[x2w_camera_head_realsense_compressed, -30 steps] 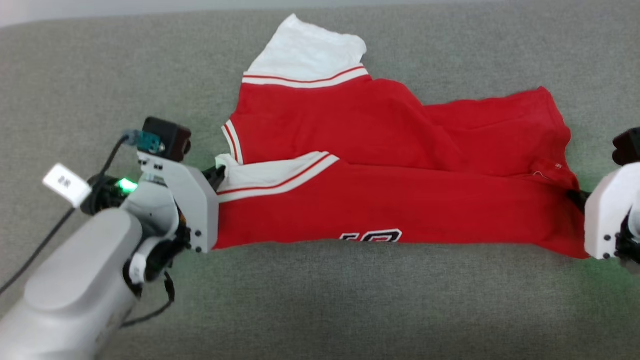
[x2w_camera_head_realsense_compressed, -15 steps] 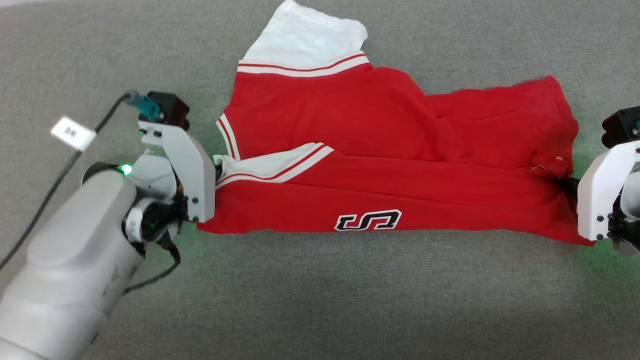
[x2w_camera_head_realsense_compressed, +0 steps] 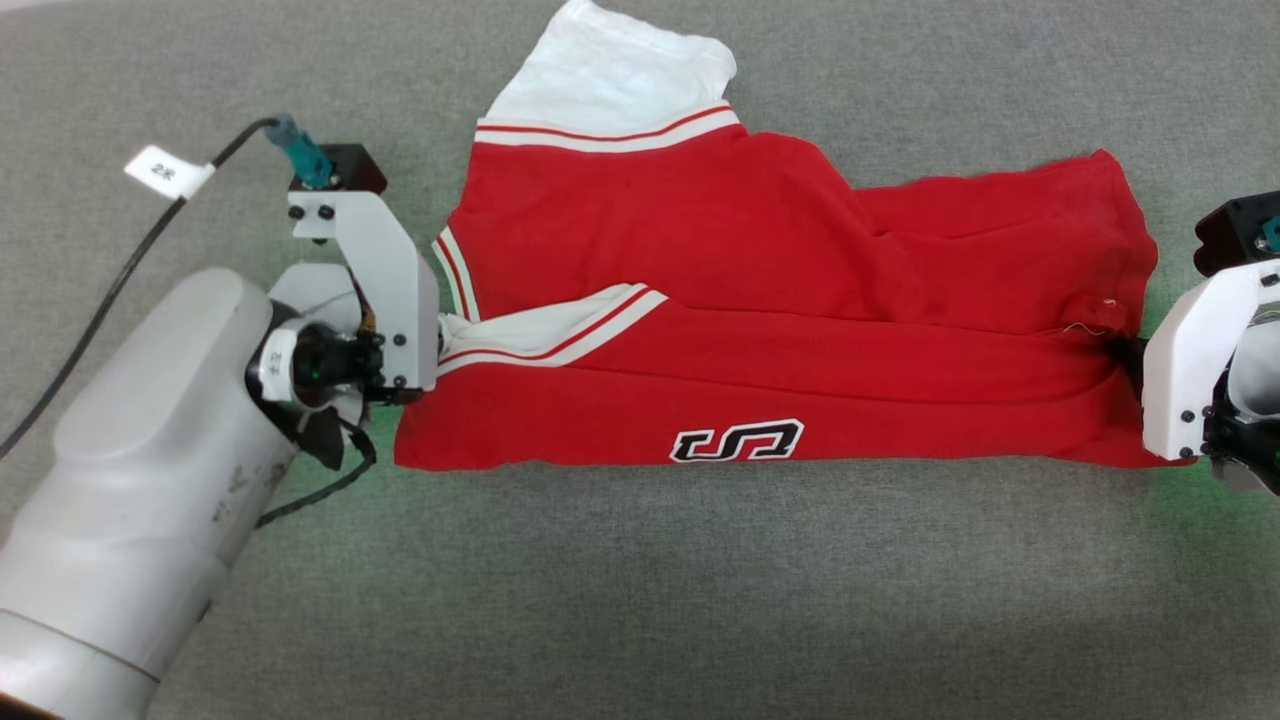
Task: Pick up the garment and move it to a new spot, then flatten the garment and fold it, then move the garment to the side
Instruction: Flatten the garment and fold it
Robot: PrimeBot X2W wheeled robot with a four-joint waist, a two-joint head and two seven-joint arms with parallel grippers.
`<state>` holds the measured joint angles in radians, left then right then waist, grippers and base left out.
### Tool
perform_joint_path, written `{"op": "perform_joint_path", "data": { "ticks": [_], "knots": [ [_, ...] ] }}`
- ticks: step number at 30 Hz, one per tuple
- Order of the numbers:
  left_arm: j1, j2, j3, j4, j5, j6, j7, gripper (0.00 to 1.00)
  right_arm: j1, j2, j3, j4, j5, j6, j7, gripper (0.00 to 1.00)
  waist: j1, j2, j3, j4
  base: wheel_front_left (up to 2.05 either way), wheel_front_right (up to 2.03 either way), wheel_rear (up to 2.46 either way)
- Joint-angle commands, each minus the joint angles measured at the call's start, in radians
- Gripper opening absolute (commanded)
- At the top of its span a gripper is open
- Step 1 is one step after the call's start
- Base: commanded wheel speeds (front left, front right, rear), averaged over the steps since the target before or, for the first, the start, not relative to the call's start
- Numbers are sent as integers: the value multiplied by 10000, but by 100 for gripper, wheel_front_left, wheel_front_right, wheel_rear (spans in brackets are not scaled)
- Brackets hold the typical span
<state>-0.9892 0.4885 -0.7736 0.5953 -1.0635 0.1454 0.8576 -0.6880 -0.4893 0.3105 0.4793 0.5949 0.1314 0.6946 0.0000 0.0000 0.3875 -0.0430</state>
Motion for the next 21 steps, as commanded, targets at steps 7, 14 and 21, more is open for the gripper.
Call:
{"op": "perform_joint_path", "data": {
  "ticks": [7,14,21],
  "knots": [
    [298,1,-281,142,293,253,-112,100,3,283,405,749,26,-14,-256,0,0,0,-119,105,0,0,0],
    [34,189,-263,-272,569,408,-391,100,46,536,348,1765,10,-16,-195,0,0,0,-425,327,0,0,0],
    [202,319,-288,-635,720,350,-812,100,-115,633,338,2422,-194,-13,-177,100,0,0,-1128,417,0,0,0]
  ]
}}
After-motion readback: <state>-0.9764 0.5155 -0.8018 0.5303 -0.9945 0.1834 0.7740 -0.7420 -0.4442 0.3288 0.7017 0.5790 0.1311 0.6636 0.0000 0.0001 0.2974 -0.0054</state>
